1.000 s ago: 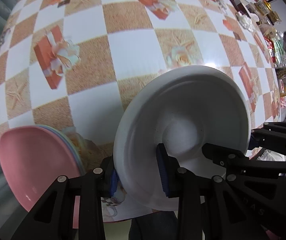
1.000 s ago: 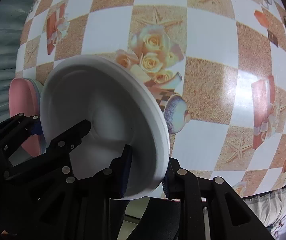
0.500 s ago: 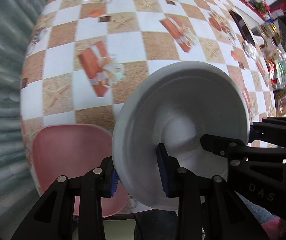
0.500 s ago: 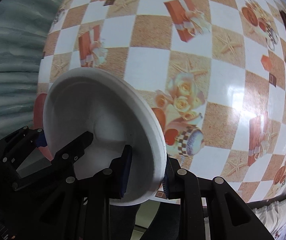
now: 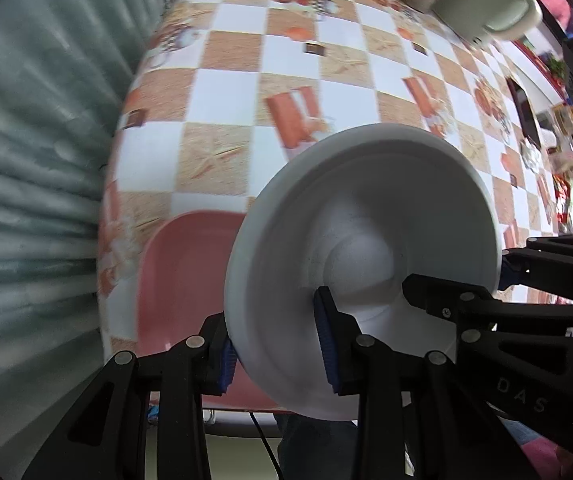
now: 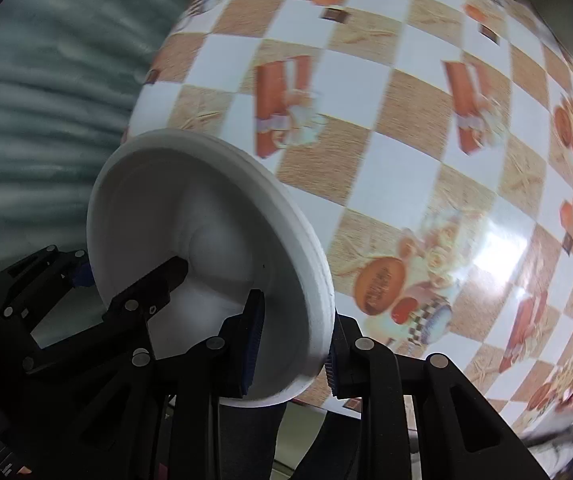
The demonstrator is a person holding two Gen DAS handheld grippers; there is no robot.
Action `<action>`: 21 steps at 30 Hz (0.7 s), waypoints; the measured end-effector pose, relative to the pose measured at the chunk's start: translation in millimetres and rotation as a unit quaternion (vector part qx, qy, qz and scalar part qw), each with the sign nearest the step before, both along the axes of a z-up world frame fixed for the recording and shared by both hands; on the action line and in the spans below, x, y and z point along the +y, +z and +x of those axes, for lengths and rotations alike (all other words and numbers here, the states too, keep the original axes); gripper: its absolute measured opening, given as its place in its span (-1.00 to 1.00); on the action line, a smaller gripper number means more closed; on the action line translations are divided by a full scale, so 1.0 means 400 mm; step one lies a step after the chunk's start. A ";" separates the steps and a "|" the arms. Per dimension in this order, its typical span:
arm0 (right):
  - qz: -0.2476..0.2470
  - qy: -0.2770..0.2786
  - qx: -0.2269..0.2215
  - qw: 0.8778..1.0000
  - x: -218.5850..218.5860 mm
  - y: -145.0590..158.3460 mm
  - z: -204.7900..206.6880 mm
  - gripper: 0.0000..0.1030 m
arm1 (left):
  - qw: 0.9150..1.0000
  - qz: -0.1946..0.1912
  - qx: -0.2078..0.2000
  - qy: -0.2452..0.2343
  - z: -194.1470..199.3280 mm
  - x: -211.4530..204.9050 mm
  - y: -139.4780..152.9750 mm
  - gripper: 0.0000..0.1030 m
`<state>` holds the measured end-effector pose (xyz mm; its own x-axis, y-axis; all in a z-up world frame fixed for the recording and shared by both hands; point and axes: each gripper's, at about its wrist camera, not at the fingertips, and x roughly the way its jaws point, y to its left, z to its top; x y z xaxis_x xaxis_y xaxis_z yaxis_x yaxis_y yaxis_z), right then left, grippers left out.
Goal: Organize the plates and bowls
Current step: 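Lift the bowl stack with the left tool and carry it over the pink plate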
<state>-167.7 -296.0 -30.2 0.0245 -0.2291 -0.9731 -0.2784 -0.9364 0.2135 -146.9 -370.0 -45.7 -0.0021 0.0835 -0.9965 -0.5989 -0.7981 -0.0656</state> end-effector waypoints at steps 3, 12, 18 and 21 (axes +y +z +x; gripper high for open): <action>0.000 0.023 0.002 1.000 -0.031 0.000 -0.015 -0.43 | 1.000 -0.002 -0.001 0.022 -0.012 -0.038 0.001 -0.28; -0.007 0.072 0.000 0.997 -0.112 -0.027 -0.069 -0.43 | 0.998 -0.011 -0.003 0.061 -0.037 -0.125 -0.003 -0.28; -0.012 0.088 -0.006 0.996 -0.145 -0.056 -0.094 -0.43 | 0.997 -0.022 -0.003 0.074 -0.042 -0.157 -0.008 -0.28; -0.014 0.093 -0.008 0.996 -0.157 -0.069 -0.099 -0.43 | 0.997 -0.025 -0.008 0.078 -0.042 -0.169 -0.014 -0.28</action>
<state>-207.1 -358.7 -57.7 0.0852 -0.2455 -0.9657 -0.1047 -0.9660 0.2363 -163.9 -437.5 -51.1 0.0043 0.0328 -0.9995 -0.4673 -0.8836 -0.0310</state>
